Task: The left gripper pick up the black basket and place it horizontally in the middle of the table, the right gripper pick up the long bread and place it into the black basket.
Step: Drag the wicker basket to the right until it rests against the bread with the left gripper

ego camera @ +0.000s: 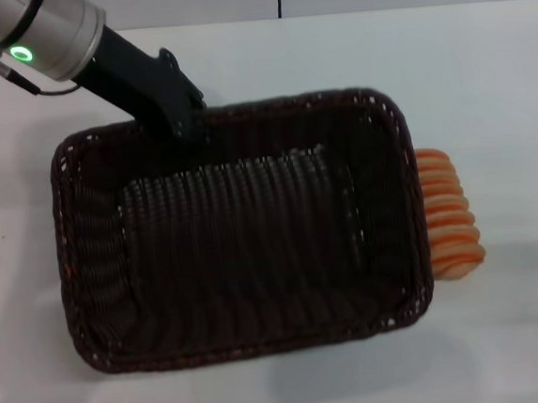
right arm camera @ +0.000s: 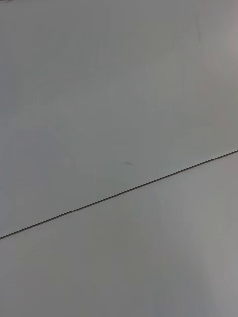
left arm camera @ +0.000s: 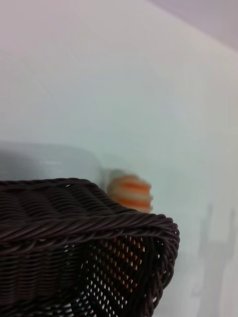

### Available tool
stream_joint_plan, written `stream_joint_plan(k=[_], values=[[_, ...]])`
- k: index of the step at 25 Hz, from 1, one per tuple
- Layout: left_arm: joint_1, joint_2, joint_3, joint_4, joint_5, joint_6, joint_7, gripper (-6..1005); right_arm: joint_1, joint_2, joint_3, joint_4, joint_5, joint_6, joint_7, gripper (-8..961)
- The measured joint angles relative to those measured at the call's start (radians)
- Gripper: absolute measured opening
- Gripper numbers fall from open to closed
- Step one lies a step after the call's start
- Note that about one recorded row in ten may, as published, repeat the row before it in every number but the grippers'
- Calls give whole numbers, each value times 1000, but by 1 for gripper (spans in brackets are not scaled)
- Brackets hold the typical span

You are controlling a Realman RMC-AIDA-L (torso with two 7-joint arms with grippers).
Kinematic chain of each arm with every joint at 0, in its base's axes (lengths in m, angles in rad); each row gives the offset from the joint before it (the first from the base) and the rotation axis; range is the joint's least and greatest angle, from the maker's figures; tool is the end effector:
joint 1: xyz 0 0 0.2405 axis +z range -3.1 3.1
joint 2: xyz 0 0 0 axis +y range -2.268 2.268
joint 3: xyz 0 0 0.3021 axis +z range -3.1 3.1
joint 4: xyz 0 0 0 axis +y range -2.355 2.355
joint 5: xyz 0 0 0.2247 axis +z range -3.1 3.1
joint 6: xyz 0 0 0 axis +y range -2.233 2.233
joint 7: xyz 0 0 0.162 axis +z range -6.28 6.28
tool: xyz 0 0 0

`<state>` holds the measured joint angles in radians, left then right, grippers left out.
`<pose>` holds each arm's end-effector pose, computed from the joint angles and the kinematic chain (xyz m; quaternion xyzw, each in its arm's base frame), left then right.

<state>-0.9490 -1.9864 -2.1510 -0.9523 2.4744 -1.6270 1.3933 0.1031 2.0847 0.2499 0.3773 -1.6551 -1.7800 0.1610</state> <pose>-0.1623 0.4671 0.0008 -0.9917 -0.0302 0.0996 0.0760 0.3733 0.2130 -0.0288 -0.5330 0.2367 0.4596 0.6698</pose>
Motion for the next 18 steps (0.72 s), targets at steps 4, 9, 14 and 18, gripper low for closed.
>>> stream_joint_plan(k=[4,9,14,18], values=[[-5,-8,20,19,7,-22,32,177,-6,0,-10,1,0,-12,0,791],[8,-35,87,-9,12,-12,32,177,-10,-1,-12,10,0,-17,0,791],[21,-71,114,-56,42,1,46,208,-14,-2,-12,14,0,-24,1,791],[19,-72,122,-63,41,15,47,233,-14,-2,-14,14,0,-24,1,792]])
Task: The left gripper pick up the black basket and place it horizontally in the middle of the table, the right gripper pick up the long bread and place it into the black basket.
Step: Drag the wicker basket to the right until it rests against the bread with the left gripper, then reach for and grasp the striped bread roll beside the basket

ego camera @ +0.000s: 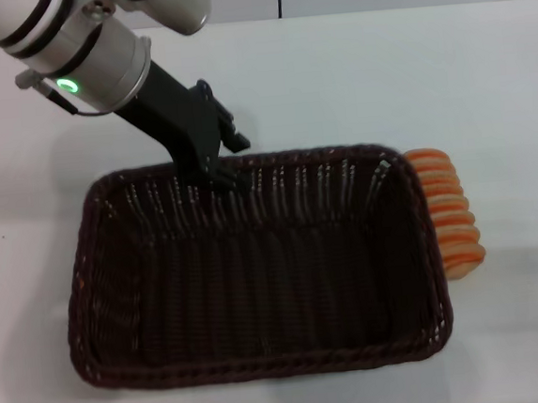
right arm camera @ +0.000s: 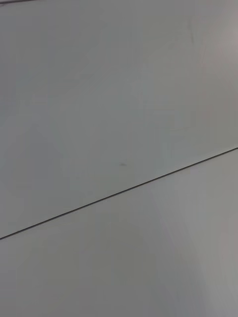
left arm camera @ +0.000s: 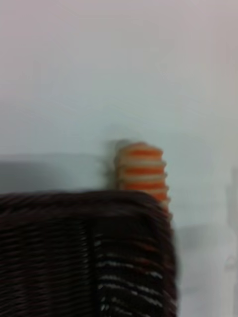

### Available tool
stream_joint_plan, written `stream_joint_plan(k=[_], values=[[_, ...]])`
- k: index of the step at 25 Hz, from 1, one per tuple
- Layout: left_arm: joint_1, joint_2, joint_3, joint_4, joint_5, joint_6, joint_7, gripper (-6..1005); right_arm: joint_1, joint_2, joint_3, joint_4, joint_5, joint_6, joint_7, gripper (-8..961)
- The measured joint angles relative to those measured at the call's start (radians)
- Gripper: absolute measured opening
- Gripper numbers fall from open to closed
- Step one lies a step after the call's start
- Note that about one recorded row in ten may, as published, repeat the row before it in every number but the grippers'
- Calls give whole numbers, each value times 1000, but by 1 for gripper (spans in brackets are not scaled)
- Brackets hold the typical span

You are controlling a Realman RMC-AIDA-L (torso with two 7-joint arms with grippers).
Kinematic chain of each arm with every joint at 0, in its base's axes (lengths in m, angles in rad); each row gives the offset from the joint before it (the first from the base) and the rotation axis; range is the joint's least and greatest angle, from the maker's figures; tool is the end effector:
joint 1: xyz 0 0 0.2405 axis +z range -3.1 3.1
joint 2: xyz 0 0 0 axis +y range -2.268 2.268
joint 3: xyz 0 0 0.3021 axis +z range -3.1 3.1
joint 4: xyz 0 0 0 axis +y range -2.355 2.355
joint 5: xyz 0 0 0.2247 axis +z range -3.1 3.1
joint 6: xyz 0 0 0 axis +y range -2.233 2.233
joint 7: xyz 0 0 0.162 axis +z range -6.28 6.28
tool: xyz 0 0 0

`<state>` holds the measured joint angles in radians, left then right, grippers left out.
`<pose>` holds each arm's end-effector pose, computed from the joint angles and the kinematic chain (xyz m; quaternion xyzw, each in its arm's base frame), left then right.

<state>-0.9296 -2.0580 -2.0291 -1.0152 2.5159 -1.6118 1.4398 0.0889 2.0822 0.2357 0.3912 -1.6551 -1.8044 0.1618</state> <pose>-0.1529 0.4490 -0.0367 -0.9882 0.0394 0.1398 0.0477 0.3713 0.2060 -0.0285 -0.5298 0.2352 0.4666 0.6681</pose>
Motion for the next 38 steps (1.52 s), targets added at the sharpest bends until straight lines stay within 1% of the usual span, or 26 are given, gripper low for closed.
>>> stream_joint_plan(k=[2,6,9,11,13,14,15,16,17,18,19,21,22,23,24,25,26,27,29,30,31,33,35,36,37,38], values=[[0,0,1,-7,-1,7,0,273,0,0,-1,0,0,2,0,792],[40,-8,30,-159,-5,61,-19,407,0,-1,-1,0,0,9,1,792],[118,-13,88,-334,-22,205,-67,557,0,-1,-1,0,0,7,0,791],[241,-8,216,-496,-29,413,-76,673,0,1,1,-1,3,-11,-5,791],[241,-8,216,-496,-29,413,-76,688,0,2,2,-2,4,-22,-5,791],[395,-4,389,-630,8,716,-60,696,2,3,2,-4,3,-29,-5,791],[443,-5,439,-658,27,842,-57,703,6,3,2,-6,2,-35,-6,792],[573,-8,573,-688,74,1180,-50,704,19,1,-1,-10,-2,-38,-6,792],[599,-7,602,-683,79,1238,-50,705,19,1,-1,-10,-2,-38,-6,792],[663,-6,680,-655,99,1446,-51,707,24,0,-2,-12,-3,-39,-6,792],[699,-4,733,-611,112,1587,-55,708,34,-1,-6,-19,-3,-39,-6,792],[750,-3,817,-504,133,1868,-77,709,51,0,-14,-35,-4,-41,-7,791],[762,-4,845,-419,143,2051,-122,710,63,0,-20,-44,-4,-43,-7,791],[762,-4,845,-419,143,2051,-122,710,70,0,-24,-48,-4,-45,-7,791],[773,-4,870,-279,151,2344,-233,711,81,0,-31,-55,-4,-47,-8,791],[773,-4,870,-279,151,2344,-233,711,91,1,-35,-63,-4,-51,-8,791],[784,-4,870,-198,153,2518,-343,712,106,3,-37,-77,-6,-61,-9,791],[814,-3,841,-85,152,2756,-595,712,106,3,-37,-77,-6,-61,-9,791],[841,-1,762,37,161,2893,-922,713,119,4,-37,-85,-20,-81,-9,792],[841,-1,728,91,172,2924,-1052,714,125,3,-37,-87,-33,-93,-13,792],[833,-1,672,186,186,2948,-1228,714,127,2,-37,-88,-45,-103,-19,792],[791,0,594,362,204,2965,-1460,715,133,0,-37,-85,-69,-120,-40,792],[745,-1,545,529,208,2984,-1609,716,136,-8,-33,-52,-84,-121,-69,792],[713,-1,523,643,209,2999,-1680,717,140,-34,-22,24,-84,-78,-92,792],[713,-1,523,643,209,2999,-1680,717,140,-34,-22,24,-84,-78,-92,791],[705,-2,518,673,209,3001,-1687,717,142,-61,-16,83,-83,-36,-106,791]])
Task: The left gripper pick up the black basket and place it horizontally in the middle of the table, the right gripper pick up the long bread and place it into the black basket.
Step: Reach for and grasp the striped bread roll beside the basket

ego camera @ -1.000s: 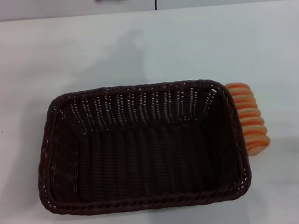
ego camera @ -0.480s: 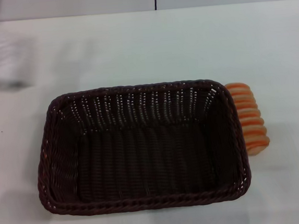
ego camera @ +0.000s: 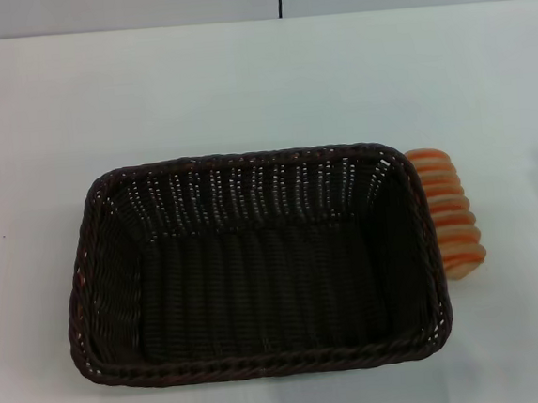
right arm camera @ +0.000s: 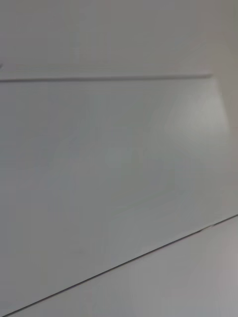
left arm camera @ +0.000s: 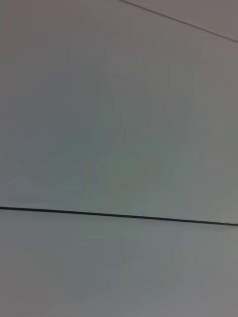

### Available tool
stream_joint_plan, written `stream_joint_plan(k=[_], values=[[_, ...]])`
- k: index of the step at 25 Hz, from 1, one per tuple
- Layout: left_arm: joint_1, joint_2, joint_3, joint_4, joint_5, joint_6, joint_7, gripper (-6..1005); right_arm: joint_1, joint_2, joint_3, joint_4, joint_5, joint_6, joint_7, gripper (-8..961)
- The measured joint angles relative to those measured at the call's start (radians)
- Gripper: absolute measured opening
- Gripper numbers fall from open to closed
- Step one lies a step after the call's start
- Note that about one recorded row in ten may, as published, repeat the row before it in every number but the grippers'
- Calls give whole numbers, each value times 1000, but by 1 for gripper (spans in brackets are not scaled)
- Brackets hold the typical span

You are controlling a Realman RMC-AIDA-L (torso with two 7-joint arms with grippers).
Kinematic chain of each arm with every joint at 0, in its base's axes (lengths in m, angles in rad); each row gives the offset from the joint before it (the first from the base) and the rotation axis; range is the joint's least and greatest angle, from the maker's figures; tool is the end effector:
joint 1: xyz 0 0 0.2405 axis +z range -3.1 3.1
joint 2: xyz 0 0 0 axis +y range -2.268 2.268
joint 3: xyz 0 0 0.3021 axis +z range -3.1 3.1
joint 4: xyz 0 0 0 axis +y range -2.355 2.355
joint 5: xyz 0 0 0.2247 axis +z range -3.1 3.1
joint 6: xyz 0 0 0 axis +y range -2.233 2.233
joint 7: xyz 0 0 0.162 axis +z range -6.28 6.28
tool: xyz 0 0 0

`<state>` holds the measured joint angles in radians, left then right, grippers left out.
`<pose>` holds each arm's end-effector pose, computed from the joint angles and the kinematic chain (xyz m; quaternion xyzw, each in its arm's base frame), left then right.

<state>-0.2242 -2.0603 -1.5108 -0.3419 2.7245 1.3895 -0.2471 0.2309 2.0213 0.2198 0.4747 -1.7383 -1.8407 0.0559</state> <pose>-0.3970 0.3222 0.0540 -0.5309 -0.1890 -0.4088 0.7179 0.3264 0.2549 -0.0192 -0.5722 0.1447 0.5128 0.6234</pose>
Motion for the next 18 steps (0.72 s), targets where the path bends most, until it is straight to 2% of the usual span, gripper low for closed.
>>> stream_joint_plan(k=[2,3,4,5,7,8,9,11,13,15,17,18], values=[[-6,-1,-2,23,1,-2,25,718,2,-62,7,129,1,77,-50,791],[-9,-1,0,27,1,-9,49,718,0,-147,23,320,10,189,-171,791],[-9,-1,0,27,1,-9,49,718,0,-147,23,320,10,189,-171,791],[-13,-1,2,32,1,-13,67,718,-5,-189,38,424,17,250,-255,791],[-31,-1,5,52,2,-24,100,718,-21,-259,87,618,49,382,-418,791],[-38,0,5,60,2,-26,107,718,-48,-311,165,796,96,532,-553,791],[-49,0,5,74,2,-32,117,718,-48,-311,165,796,96,532,-553,791],[-66,0,3,94,2,-45,128,718,-86,-336,255,923,140,694,-646,791],[-83,0,1,108,2,-68,144,718,-140,-339,370,1024,191,883,-757,791],[-86,1,1,110,1,-76,152,718,-213,-314,508,1105,271,1085,-888,792],[-92,1,3,110,2,-91,170,718,-291,-266,673,1165,395,1327,-1042,792],[-97,1,3,110,2,-106,191,718,-364,-207,831,1190,520,1574,-1186,792]])
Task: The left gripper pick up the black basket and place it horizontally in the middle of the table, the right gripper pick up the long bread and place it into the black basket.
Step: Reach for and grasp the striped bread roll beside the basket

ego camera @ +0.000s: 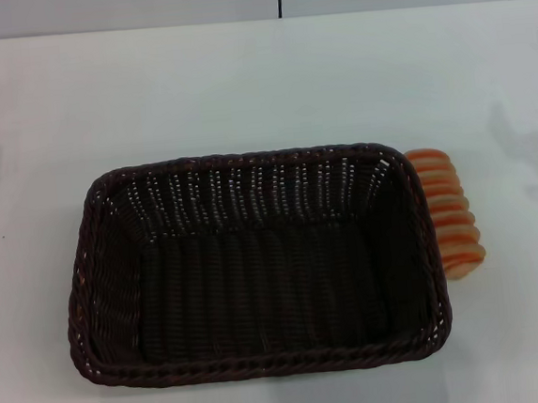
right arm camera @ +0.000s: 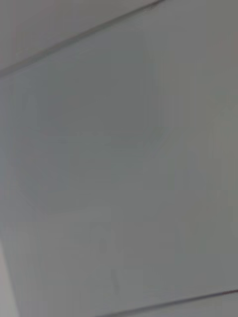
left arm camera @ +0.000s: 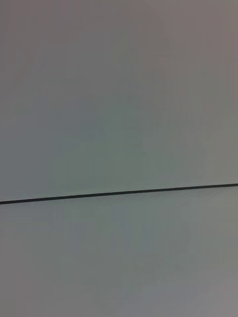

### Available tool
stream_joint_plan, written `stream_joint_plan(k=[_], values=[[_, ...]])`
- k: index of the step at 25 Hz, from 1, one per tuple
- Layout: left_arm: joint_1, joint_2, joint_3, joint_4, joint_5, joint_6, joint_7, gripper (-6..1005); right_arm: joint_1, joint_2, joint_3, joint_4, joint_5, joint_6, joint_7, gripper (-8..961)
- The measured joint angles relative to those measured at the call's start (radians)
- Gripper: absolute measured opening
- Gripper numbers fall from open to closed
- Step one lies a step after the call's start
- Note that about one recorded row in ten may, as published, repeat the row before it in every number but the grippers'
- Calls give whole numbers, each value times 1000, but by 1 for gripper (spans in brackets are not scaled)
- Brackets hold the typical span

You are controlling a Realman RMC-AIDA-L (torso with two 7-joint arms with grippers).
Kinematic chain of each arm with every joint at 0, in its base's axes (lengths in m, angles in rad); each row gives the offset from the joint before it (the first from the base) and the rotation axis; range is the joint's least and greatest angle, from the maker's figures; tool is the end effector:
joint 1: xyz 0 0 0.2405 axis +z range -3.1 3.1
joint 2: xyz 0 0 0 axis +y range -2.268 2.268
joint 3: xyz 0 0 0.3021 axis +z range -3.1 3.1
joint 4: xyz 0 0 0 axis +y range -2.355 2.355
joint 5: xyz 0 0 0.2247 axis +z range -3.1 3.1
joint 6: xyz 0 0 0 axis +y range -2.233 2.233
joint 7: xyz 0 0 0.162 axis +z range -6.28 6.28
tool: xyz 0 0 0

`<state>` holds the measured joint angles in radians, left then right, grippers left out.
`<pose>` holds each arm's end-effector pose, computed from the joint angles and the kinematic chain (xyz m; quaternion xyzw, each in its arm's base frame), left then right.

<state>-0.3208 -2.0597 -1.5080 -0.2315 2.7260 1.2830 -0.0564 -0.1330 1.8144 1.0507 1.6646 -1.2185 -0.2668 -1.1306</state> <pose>-0.4045 0.3493 0.0343 -0.5839 -0.1776 -0.2981 0.7339 0.2799 0.3159 0.0229 -0.6715 0.4225 0.2892 0.5356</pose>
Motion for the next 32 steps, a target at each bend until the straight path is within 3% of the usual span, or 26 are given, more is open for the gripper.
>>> stream_joint_plan(k=[1,2,4,6,9,10,11,14,15,18,20,21,24,25,26,29,30,32], values=[[0,0,0,0,0,0,0,718,0,0,0,0,0,0,0,792],[-3,0,0,0,0,-6,7,718,-29,26,68,4,38,98,-48,792],[-8,-1,-1,0,0,-22,16,718,-61,56,149,-2,58,242,-80,792],[-13,0,-2,0,0,-38,19,718,-68,70,193,-17,55,324,-73,792],[-23,0,-3,0,0,-57,23,718,-45,83,203,-39,-22,335,-53,792],[-25,0,-2,0,0,-61,24,718,-33,128,211,-54,-140,312,-52,793],[-29,0,-1,0,0,-66,25,718,-33,128,211,-54,-140,312,-52,793],[-35,0,3,0,0,-82,28,718,-26,244,265,-90,-393,272,-53,794],[-39,0,6,0,0,-93,29,718,-11,266,267,-114,-495,212,-39,793],[-40,0,6,1,0,-100,30,717,15,260,239,-142,-536,129,-40,792],[-41,0,7,6,0,-106,31,717,71,260,168,-215,-611,-84,-72,792],[-41,0,7,6,0,-108,32,717,71,260,168,-215,-611,-84,-72,791],[-42,0,9,7,0,-116,32,717,139,260,99,-314,-678,-279,-59,790],[-43,0,9,8,0,-121,33,717,184,259,49,-380,-735,-398,3,790],[-43,-1,9,9,0,-125,33,717,184,259,49,-380,-735,-398,3,790],[-43,-2,9,9,0,-131,33,717,262,260,-43,-555,-926,-659,207,789],[-43,-2,9,10,0,-137,33,717,313,264,-92,-683,-1041,-821,370,789],[-42,-2,9,10,0,-145,33,717,337,264,-116,-748,-1080,-895,448,788]])
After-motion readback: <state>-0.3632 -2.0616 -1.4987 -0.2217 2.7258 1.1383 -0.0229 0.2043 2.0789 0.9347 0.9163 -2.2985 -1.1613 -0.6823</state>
